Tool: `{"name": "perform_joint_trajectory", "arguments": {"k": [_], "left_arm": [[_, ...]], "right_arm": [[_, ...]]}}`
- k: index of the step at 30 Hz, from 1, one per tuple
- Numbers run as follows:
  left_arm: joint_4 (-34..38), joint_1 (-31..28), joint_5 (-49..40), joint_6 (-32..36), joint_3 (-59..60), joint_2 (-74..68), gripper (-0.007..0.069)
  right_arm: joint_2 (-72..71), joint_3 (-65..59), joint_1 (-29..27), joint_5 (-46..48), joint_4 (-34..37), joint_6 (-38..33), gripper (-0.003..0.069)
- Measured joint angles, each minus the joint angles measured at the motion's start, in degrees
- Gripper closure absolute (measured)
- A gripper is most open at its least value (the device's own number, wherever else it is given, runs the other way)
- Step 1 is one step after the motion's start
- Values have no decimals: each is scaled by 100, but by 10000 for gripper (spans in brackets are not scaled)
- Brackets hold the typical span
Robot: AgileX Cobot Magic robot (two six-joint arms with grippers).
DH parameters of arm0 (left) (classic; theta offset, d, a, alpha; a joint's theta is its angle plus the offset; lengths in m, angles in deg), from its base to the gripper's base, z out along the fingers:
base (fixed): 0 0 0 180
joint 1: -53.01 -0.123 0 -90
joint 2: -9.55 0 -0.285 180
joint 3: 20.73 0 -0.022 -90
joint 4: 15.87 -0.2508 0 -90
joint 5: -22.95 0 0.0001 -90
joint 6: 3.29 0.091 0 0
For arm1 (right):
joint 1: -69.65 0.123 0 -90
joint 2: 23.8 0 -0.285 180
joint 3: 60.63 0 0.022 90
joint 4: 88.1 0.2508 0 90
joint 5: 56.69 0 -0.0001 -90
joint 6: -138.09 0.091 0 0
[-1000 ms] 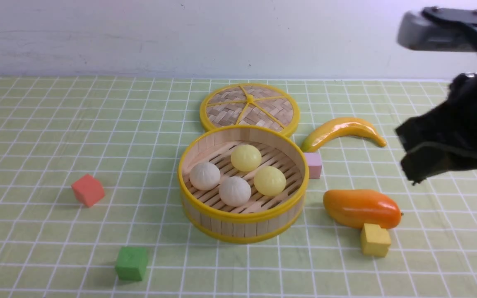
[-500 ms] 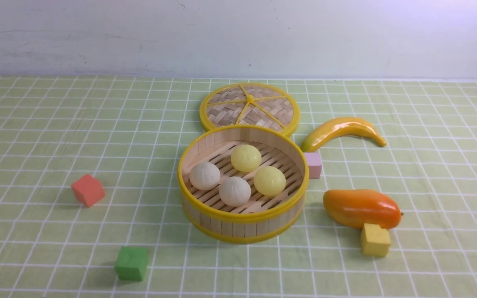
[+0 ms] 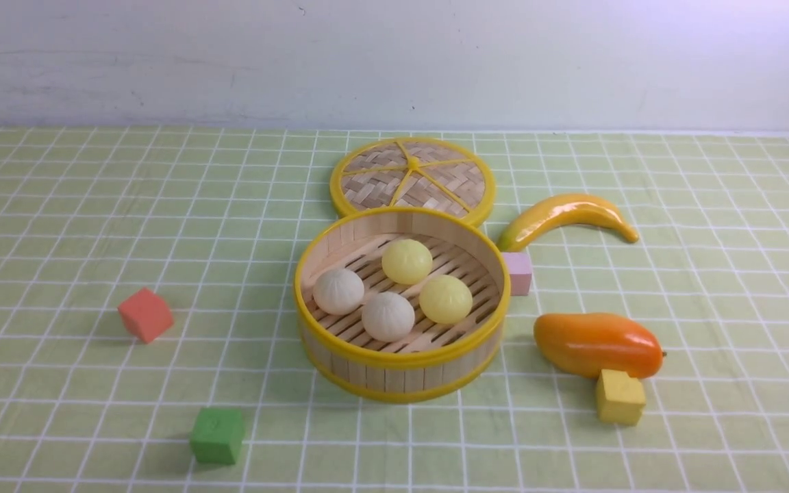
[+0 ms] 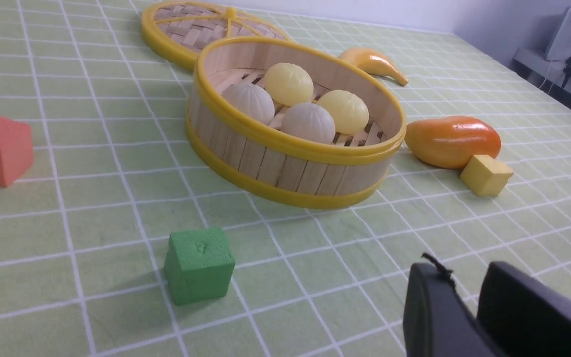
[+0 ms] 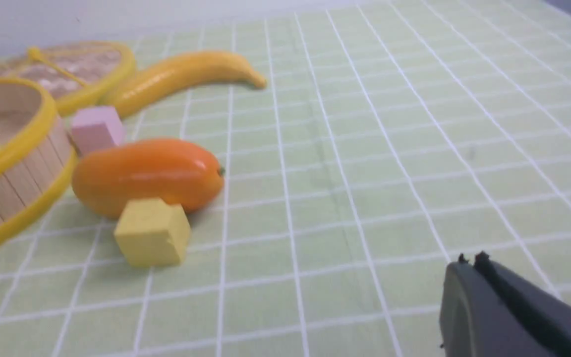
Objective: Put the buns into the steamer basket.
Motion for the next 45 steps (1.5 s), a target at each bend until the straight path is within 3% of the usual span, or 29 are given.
{"name": "perform_joint_trajectory", "arguments": {"k": [45], "left_arm": [[0,0,-18,-5,5,19,458]], "right_arm": [[-24,31,-34,233,-173,17,649]]}}
